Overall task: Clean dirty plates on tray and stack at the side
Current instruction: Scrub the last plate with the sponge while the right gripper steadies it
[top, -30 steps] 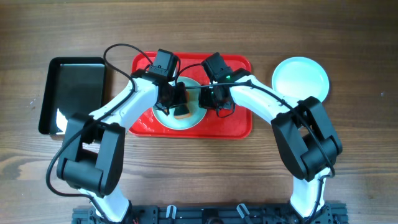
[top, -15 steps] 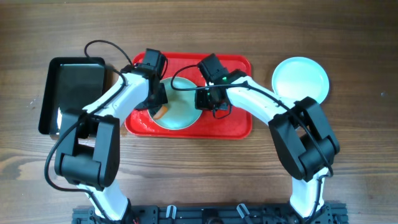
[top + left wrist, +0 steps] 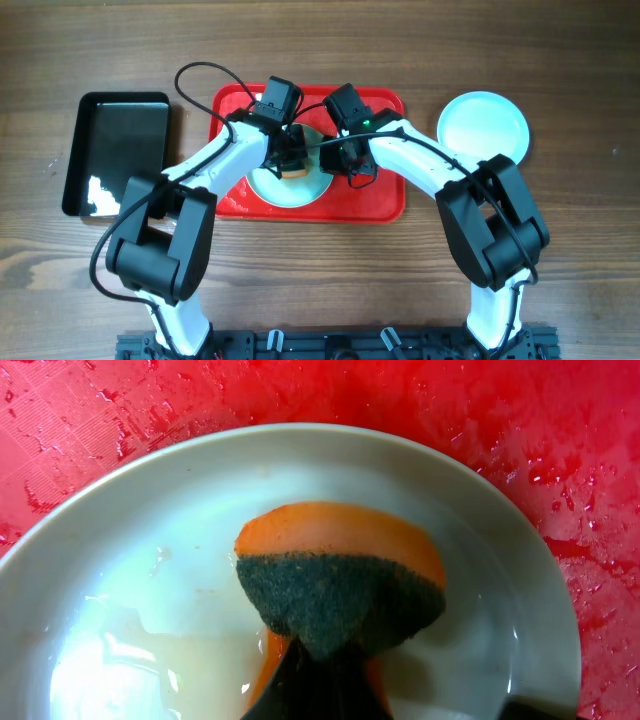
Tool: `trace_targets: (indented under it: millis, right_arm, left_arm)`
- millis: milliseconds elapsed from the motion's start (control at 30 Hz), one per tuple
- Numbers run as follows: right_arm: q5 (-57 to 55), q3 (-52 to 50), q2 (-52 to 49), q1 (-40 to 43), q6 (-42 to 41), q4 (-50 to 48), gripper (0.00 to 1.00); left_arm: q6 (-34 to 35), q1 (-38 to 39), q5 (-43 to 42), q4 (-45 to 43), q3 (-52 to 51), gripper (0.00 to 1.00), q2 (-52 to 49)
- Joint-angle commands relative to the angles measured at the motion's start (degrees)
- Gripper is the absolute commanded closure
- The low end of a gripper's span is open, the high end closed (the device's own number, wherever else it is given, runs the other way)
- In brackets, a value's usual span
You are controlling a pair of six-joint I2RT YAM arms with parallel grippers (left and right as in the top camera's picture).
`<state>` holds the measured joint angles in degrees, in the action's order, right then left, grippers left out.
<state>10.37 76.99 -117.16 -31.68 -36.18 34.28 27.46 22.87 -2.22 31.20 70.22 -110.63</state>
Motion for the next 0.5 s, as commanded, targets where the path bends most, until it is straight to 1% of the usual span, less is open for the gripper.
trace_targets:
  millis: [0,33,133,167,233,267,333,400,433,467]
  right_arm:
    - [-4.0,-0.66,-2.1,0.24,-0.22,0.98,0.96]
    - [-4.0,-0.66,-2.1,0.24,-0.24,0.98,0.96]
    - [-4.02,-0.66,-2.1,0.24,-0.24,0.87,0.95]
    - [-4.02,-0.66,-2.1,0.24,-0.24,0.9,0.96]
    - [-4.02,-0.66,-2.1,0.24,-0.26,0.87,0.96]
    - [-4.02,-0.66,-2.1,0.24,-0.26,0.9,0.96]
    - [-4.02,-0.66,-2.1,0.24,-0.35,0.9,0.96]
    - [-4.02,-0.66,-2.1,0.24,-0.46,0.9,0.96]
    - [-4.04,-0.66,-2.1,0.24,-0.72,0.87,0.96]
    - [-4.07,-0.63,-2.1,0.24,-1.29,0.87,0.96]
  left_arm:
    - [1.51,-0.31,9.73,3.52,-0.13,0.96,-3.28]
    - [1.53,-1.16,16.26,6.32,-0.13,0.96,-3.28]
    - [1.55,-4.7,29.18,14.38,-0.11,0.96,-3.23]
    - [1.55,-6.54,31.17,16.85,-0.11,0.96,-3.04]
    - [2.1,-8.5,31.21,19.04,-0.11,0.96,-2.05]
    - [3.26,-8.81,30.56,19.54,-0.11,0.96,-0.79]
    - [3.26,-8.04,25.88,19.04,0.0,0.96,2.84]
    - [3.26,-6.43,16.52,16.24,0.04,0.96,7.65]
    - [3.23,-5.35,8.92,13.81,0.04,0.96,9.79]
    - [3.23,-4.7,4.9,12.39,0.04,0.96,10.14]
